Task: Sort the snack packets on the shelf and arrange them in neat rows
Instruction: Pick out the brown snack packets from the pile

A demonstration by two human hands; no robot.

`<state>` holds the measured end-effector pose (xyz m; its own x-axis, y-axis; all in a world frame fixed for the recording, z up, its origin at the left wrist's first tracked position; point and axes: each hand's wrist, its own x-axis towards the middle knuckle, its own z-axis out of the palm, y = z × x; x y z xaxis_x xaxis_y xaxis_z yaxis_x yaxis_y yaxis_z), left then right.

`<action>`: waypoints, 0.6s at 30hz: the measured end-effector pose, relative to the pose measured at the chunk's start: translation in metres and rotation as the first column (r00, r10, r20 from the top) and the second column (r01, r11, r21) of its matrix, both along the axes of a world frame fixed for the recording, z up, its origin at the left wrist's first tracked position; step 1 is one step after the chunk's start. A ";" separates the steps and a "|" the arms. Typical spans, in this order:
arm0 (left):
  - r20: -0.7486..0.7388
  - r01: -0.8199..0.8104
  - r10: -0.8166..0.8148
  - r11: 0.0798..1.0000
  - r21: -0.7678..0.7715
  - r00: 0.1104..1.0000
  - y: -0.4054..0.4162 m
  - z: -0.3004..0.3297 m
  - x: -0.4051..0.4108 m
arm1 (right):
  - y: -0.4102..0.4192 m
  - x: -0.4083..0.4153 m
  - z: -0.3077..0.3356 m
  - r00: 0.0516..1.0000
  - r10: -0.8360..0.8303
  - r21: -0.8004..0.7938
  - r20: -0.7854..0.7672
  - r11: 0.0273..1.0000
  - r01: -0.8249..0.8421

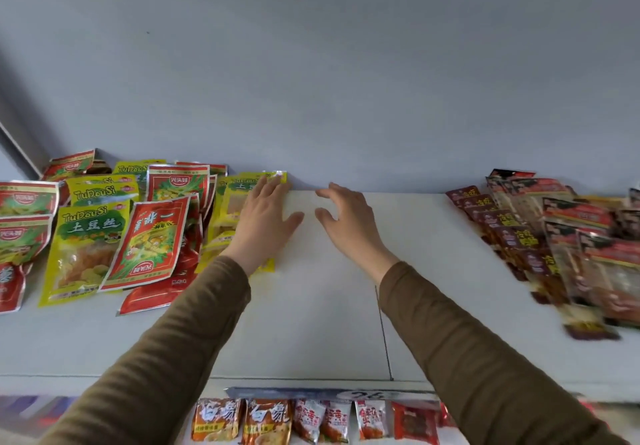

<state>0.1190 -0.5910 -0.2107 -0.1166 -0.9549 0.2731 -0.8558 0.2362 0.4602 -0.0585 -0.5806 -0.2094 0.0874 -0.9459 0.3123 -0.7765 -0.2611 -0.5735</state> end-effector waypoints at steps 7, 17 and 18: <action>0.039 0.100 -0.100 0.995 0.010 0.994 0.017 -0.001 -0.100 | 0.036 -0.105 0.007 0.979 -0.069 -0.052 -0.190 0.997 0.060; -0.011 0.168 -0.168 0.984 0.053 0.986 0.057 0.004 -0.291 | 0.073 -0.301 0.011 0.957 -0.056 -0.051 -0.284 0.998 0.043; -0.017 0.168 -0.167 0.983 0.069 0.986 0.060 0.004 -0.302 | 0.074 -0.314 0.011 0.959 -0.058 -0.057 -0.279 0.997 0.044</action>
<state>-0.1830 -0.5313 -0.2069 -0.2741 -0.9389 0.2083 -0.8016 0.3427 0.4899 -0.3726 -0.5062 -0.1985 0.1299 -0.9354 0.3288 -0.9172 -0.2393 -0.3186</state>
